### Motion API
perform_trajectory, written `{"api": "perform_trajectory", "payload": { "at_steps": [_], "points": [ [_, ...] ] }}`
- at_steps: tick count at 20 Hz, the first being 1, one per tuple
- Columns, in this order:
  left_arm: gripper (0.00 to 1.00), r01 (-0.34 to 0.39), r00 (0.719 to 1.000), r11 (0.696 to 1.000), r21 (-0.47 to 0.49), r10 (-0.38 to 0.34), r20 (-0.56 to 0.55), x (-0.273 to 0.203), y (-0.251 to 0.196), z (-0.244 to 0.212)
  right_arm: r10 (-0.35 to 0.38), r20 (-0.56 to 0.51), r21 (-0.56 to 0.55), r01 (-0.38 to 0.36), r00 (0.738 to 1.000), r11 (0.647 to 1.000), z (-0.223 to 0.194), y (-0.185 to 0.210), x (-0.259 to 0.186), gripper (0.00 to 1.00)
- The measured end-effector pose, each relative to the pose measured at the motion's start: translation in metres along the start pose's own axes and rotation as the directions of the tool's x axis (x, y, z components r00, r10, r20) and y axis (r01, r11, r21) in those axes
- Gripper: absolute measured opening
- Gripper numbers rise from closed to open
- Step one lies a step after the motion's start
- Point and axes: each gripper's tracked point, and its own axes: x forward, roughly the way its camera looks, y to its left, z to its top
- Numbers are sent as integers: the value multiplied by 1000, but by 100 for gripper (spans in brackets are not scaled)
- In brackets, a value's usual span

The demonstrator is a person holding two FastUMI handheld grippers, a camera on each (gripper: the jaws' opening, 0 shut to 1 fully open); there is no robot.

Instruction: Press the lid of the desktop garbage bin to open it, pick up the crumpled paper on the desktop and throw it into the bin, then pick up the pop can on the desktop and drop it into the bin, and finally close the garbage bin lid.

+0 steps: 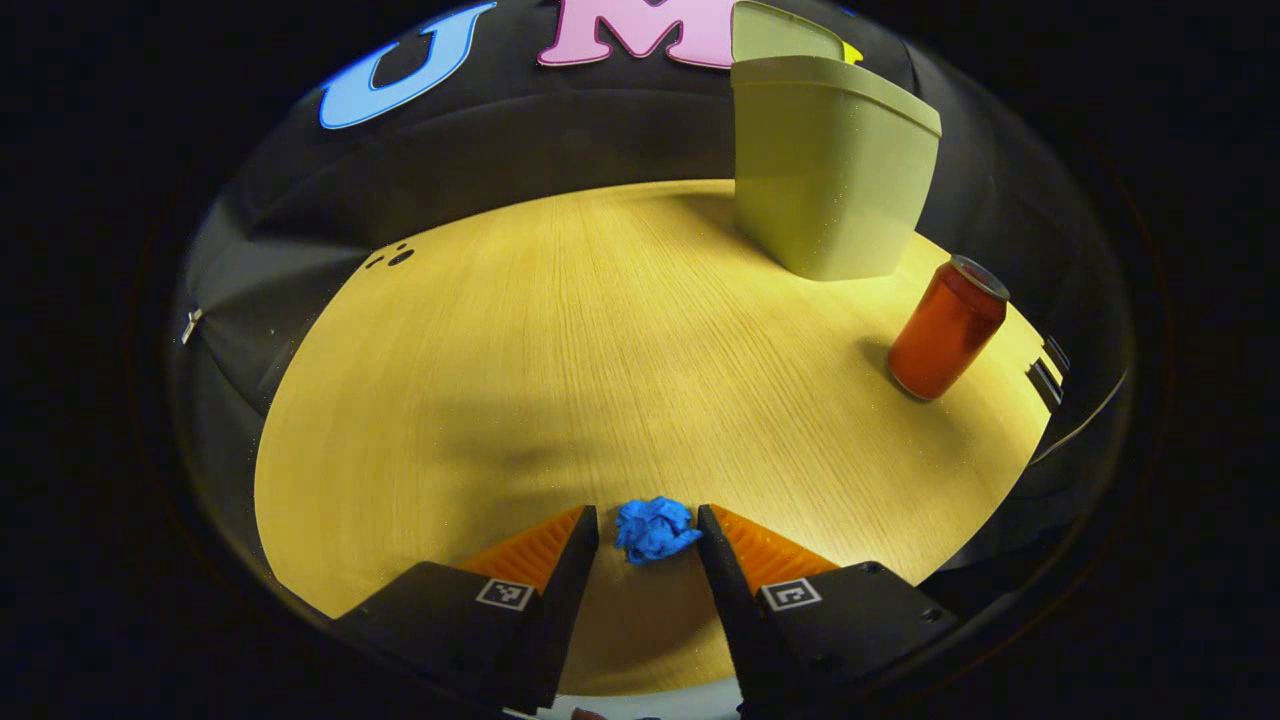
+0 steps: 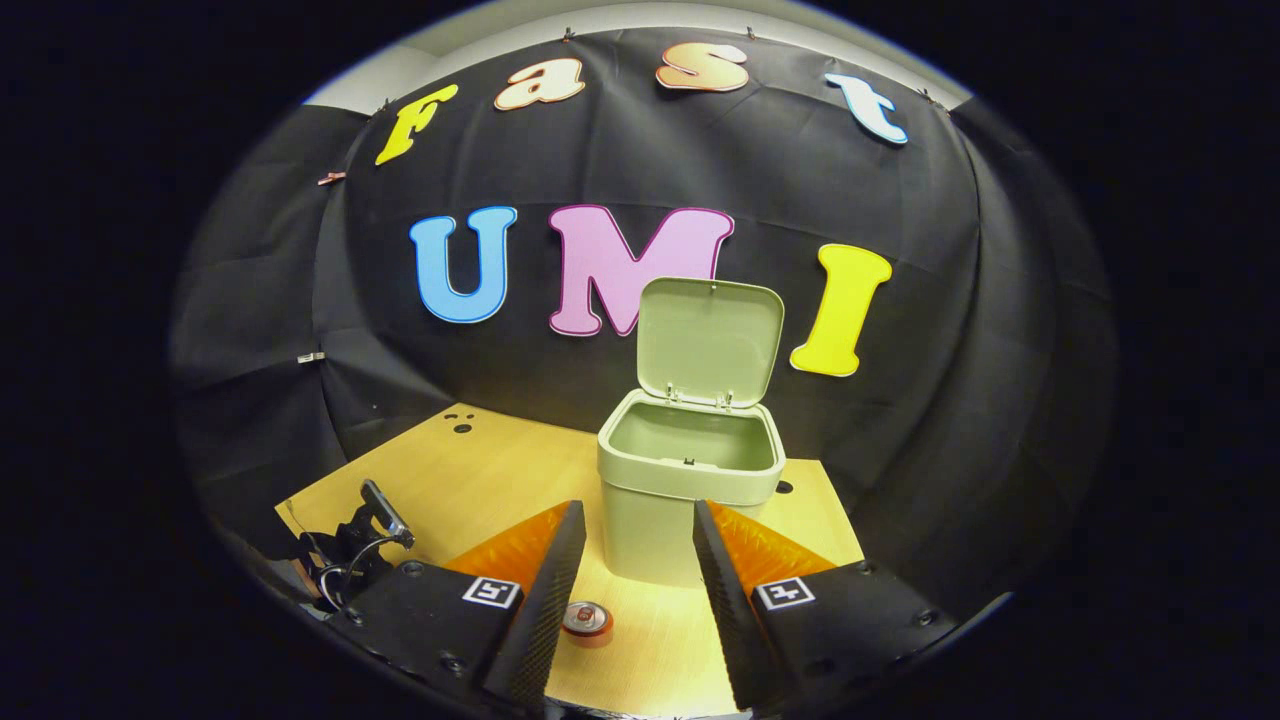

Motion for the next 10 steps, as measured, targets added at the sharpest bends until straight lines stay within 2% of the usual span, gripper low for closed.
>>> {"api": "perform_trajectory", "payload": {
  "at_steps": [1, 3, 5, 10],
  "points": [
    [67, 5, 1000, 1000, 0, -5, 0, 2, 0, 1, -5, -2, -2, 5, 1000, 1000, -1, -2, 1, 70],
    [60, 10, 1000, 1000, 7, -10, -6, 4, 0, 3, -11, -2, 1, 11, 1000, 1000, -1, -5, 1, 70],
    [43, 23, 1000, 1000, 18, -23, -11, 5, -1, 5, -14, -5, 14, 14, 1000, 1000, -2, -8, 3, 70],
    [42, 18, 1000, 1000, 11, -18, 6, -5, 4, 14, 0, -5, 29, 1, 1000, 1000, -5, -6, 8, 70]
  ]
}}
